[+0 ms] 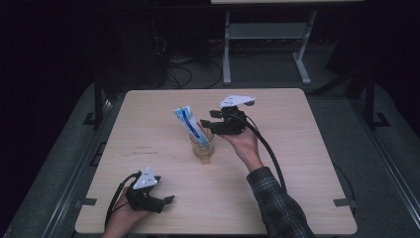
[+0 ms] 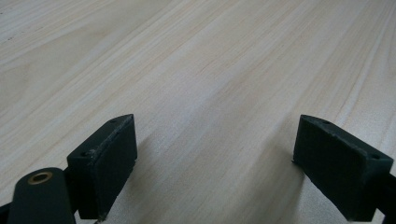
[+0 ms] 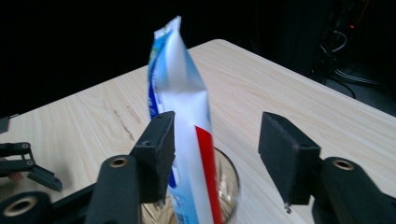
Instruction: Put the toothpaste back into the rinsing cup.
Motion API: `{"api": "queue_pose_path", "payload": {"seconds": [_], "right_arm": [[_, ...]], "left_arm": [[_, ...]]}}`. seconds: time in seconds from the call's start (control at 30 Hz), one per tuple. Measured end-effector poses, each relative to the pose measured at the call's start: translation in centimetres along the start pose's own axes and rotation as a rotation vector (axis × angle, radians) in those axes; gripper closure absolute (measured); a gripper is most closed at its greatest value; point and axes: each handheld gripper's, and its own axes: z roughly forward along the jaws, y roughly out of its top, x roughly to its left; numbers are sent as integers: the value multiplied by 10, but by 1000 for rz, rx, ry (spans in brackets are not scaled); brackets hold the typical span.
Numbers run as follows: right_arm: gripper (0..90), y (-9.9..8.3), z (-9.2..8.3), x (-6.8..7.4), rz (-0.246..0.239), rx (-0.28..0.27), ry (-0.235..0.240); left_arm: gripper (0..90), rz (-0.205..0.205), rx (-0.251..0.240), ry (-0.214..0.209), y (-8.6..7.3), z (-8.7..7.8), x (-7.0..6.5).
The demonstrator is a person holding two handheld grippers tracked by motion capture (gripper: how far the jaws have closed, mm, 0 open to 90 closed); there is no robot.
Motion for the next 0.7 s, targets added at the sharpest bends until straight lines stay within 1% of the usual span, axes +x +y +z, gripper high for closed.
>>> {"api": "queue_pose_path", "payload": {"seconds": [0.03,0.17,0.33,0.43,0.53,0.63,0.7], "right_arm": [[431,-1,-3,-2,7,2,-6],[396,-5,-10,-6,6,8,-22],[333,-8,-19,-12,18,32,-37],[277,-9,-27,-16,24,42,-58],[245,-9,-33,-18,32,51,-68],[189,-11,-41,-22,33,63,-85],[150,-13,-47,-25,47,69,-99]], "left_arm": [[128,0,0,0,0,0,0],[128,0,0,1,0,0,0],[128,1,0,1,0,0,0],[128,1,0,1,0,0,0],[128,1,0,1,0,0,0],[128,3,1,1,0,0,0],[128,1,0,2,0,0,0]]}}
